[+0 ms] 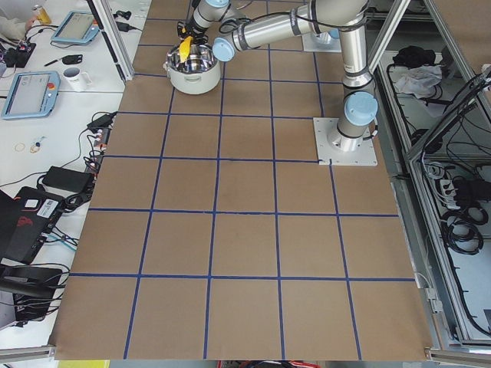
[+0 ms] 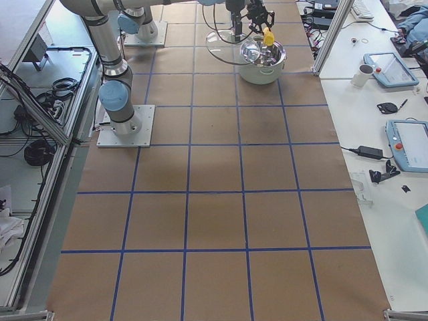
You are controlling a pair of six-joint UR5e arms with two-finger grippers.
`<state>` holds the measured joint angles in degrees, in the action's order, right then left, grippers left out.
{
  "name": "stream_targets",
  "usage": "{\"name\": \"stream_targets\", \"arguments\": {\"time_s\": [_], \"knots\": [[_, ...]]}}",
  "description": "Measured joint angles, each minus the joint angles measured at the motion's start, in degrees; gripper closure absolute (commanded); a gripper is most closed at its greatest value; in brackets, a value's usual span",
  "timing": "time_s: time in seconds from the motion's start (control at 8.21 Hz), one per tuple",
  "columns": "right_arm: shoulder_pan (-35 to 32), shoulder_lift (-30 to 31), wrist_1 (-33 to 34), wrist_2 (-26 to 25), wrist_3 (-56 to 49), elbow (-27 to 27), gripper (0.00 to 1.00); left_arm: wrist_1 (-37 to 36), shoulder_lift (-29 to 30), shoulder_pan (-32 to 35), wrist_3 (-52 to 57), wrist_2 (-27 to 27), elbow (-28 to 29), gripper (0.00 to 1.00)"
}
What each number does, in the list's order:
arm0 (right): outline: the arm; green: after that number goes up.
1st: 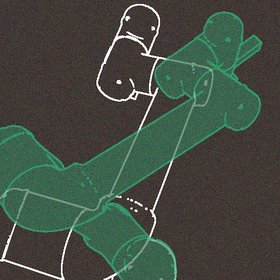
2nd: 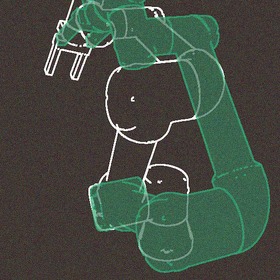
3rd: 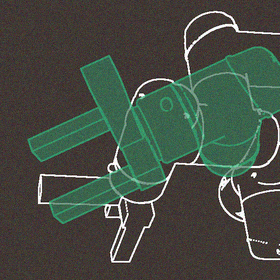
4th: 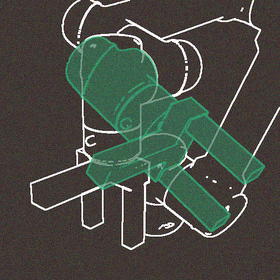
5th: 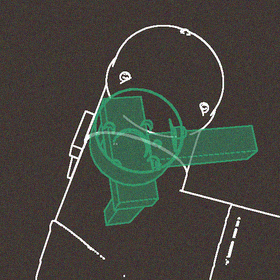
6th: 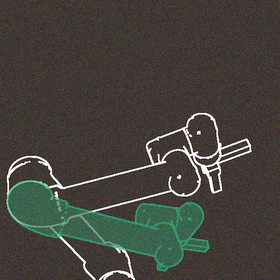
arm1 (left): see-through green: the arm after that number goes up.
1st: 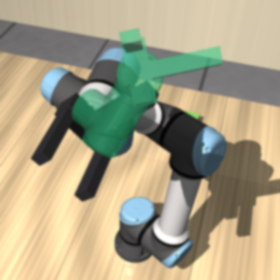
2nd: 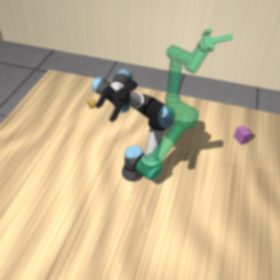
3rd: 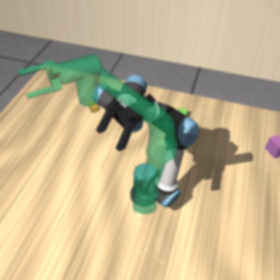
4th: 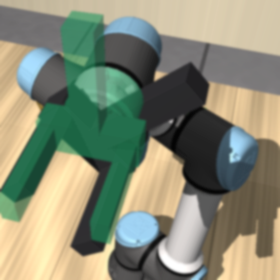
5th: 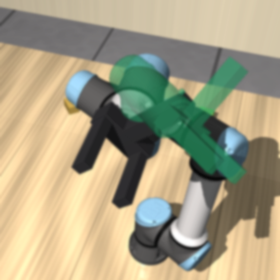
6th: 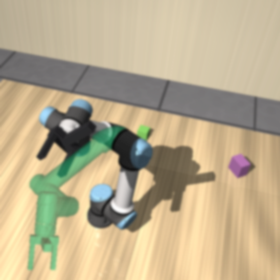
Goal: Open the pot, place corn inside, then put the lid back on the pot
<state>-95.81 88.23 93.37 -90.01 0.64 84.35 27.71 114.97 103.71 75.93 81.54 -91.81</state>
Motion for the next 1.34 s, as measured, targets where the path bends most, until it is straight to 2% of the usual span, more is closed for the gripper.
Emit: {"name": "stream_targets", "arguments": {"time_s": [0.24, 0.37, 0.49, 0.61, 0.73, 0.85, 1.22, 1.34], "knots": [[0.0, 0.1, 0.0, 0.0, -0.3, 0.1, 0.46, 0.0, 2.3, 0.5, -0.6, -0.3, 0.9, 0.99], [0.0, 0.1, 0.1, 0.0, -0.4, 0.1, 0.45, 0.0, 3.0, 0.6, -0.8, -0.3, 1.0, 0.67], [0.0, 0.1, 0.1, 0.0, -0.4, 0.1, 0.45, 0.1, 3.4, 0.6, -0.9, -0.2, 1.0, 0.49], [0.0, 0.1, 0.1, 0.0, -0.5, 0.1, 0.45, 0.2, 3.5, 0.6, -0.9, -0.1, 1.0, 0.19], [0.0, 0.1, 0.1, 0.1, -0.5, 0.1, 0.46, 0.4, 3.6, 0.6, -1.0, 0.0, 1.1, 0.08], [0.0, 0.1, 0.1, 0.1, -0.5, 0.1, 0.46, 0.4, 3.6, 0.6, -2.0, 0.0, 1.1, 0.04], [0.0, 0.1, 0.2, 0.1, -0.5, 0.1, 0.45, 0.6, 3.1, 0.6, -9.0, -0.1, 1.2, 0.04], [0.0, 0.1, 0.2, 0.1, -0.5, 0.1, 0.46, 1.4, 2.4, 0.6, -11.1, 0.1, 1.2, 0.01]]}}
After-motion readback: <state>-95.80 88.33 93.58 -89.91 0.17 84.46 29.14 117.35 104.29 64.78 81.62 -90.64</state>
